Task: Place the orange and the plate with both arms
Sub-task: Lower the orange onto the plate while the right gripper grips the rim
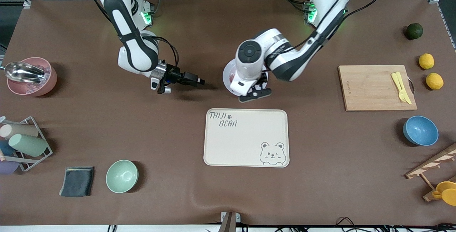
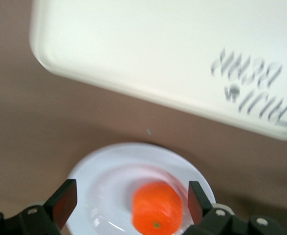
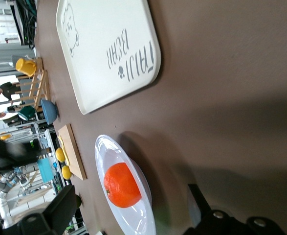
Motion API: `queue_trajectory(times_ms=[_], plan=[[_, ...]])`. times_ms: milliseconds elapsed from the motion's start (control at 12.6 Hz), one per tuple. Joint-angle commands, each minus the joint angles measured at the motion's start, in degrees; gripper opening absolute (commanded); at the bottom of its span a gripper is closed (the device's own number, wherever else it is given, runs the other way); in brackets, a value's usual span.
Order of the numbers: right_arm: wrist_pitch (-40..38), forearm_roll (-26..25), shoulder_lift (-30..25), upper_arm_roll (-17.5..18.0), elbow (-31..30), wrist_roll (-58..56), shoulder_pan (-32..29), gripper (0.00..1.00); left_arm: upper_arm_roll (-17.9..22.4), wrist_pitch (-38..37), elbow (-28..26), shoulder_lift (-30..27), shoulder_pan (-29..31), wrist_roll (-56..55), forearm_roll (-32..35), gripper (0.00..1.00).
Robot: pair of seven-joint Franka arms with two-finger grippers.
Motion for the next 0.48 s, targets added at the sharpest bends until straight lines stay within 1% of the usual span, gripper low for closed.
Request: queue_trajectory(times_ms=[0, 80, 159, 239, 319, 398], plan=[[0.23, 7.48, 2.49, -0.44, 0.48, -6.37, 4.32, 0.93, -0.55, -6.02, 2.53, -3.52, 4.61, 8.10, -2.65, 1.00], [-0.04, 9.77, 2.93, -0.44, 0.65, -7.51, 5.55, 0.83, -0.47, -9.62, 5.42, -3.52, 5.84, 11.27, -3.53, 1.00], [-0.13, 10.75, 3.20, -0.44, 0.74, -7.87, 6.17, 0.75, -0.38, -12.79, 7.98, -3.43, 6.81, 14.08, -4.41, 1.00], [-0.13, 11.81, 4.07, -0.44, 1.18, -7.88, 7.14, 0.69, -0.47, -15.08, 9.48, -3.52, 8.39, 16.46, -4.68, 1.00], [-0.13, 13.99, 5.21, -0.44, 1.96, -8.14, 8.80, 0.66, -0.64, -17.10, 10.71, -3.61, 9.88, 18.49, -4.68, 1.00], [-0.04, 16.10, 6.18, -0.44, 2.84, -9.10, 10.21, 0.58, -0.64, -18.52, 11.95, -3.96, 10.94, 20.33, -4.77, 1.00]])
